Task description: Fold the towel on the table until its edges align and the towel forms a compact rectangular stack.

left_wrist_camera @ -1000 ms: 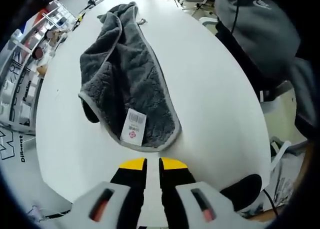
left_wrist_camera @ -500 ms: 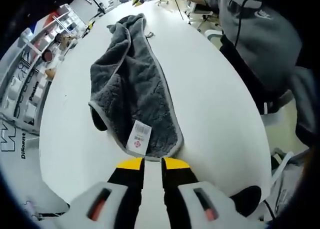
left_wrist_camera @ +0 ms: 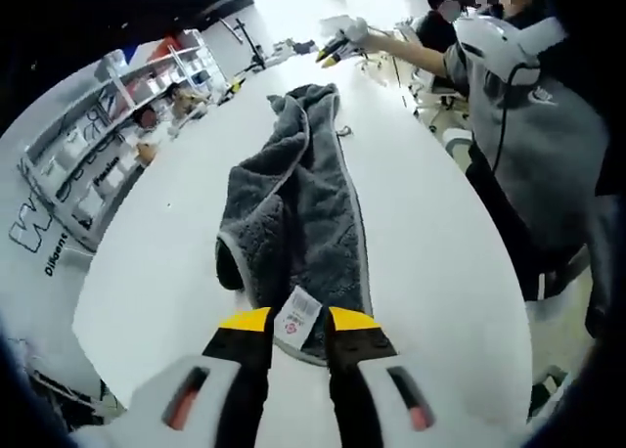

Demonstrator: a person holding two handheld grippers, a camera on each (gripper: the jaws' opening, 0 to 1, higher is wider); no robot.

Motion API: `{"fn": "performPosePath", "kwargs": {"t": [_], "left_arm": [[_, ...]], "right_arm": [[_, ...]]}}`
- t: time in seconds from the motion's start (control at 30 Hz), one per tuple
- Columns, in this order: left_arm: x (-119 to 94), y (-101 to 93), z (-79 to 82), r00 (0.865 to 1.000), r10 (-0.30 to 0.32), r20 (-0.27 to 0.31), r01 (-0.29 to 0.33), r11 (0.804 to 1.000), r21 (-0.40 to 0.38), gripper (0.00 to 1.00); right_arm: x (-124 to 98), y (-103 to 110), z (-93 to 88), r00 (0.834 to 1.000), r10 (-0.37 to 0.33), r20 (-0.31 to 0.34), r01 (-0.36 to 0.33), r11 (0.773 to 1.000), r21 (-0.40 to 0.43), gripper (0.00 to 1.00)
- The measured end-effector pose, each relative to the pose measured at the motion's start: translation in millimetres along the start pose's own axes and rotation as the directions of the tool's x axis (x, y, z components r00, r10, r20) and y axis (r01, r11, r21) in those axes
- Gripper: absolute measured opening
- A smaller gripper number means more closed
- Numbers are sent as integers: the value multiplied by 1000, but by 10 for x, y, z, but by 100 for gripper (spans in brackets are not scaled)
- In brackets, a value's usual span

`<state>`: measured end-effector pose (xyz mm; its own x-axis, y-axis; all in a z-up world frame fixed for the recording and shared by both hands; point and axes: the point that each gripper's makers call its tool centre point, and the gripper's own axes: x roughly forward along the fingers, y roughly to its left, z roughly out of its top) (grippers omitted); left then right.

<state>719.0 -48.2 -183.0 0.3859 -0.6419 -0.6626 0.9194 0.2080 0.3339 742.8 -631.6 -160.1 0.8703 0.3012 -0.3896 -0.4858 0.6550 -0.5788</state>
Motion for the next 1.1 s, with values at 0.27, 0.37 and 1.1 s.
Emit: {"fn": "performPosePath", "kwargs": {"t": [0.27, 0.37, 1.1], "left_arm": [[67, 65, 37, 981, 183, 64, -171, 973, -155, 31], [50, 80, 56, 966, 247, 76, -222, 945, -242, 35], [16, -14, 59, 893, 446, 64, -337, 755, -563, 46]], "right_arm": [[33, 367, 334, 992, 78, 101, -89, 990, 106, 27], [42, 500, 403, 988, 97, 117, -113, 983, 146, 28], [39, 834, 513, 989, 51, 142, -121, 826, 550, 41]]}}
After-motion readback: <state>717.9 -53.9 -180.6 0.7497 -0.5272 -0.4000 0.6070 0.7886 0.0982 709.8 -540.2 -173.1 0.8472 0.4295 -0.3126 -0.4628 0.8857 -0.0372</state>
